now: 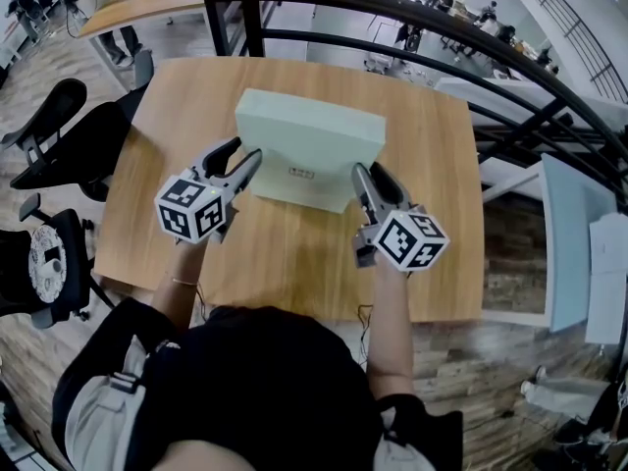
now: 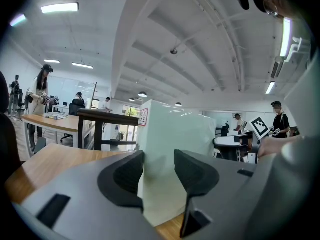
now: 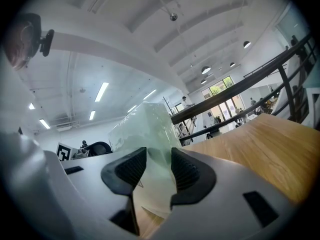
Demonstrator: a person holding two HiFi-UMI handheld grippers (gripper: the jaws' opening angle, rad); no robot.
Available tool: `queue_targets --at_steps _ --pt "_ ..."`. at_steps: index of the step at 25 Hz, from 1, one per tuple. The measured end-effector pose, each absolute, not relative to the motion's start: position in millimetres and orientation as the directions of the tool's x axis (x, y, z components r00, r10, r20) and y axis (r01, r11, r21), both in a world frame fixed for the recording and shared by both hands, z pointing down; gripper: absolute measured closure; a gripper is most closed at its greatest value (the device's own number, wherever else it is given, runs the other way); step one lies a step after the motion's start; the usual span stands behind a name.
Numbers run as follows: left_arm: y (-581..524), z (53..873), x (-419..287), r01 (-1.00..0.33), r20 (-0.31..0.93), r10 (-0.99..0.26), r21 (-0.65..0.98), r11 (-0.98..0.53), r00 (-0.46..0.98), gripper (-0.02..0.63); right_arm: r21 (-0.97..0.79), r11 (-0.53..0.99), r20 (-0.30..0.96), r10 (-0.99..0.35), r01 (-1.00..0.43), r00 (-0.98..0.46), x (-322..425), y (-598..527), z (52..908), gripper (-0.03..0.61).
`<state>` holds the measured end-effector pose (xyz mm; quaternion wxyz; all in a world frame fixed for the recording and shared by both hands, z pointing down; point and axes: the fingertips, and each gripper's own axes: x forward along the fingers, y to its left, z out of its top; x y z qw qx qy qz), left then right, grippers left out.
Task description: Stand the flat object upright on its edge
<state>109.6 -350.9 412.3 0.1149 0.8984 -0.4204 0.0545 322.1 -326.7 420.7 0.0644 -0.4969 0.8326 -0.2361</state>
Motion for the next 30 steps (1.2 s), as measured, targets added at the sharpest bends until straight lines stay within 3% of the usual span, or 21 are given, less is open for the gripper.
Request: queue_targets --at_steps 30 --pt "-325 417 106 -0.763 0.217 -0.734 0.120 -0.635 0.644 0.414 -0.461 0.430 0.092 -0.847 -0.776 -0.523 317 -299 422 0.419"
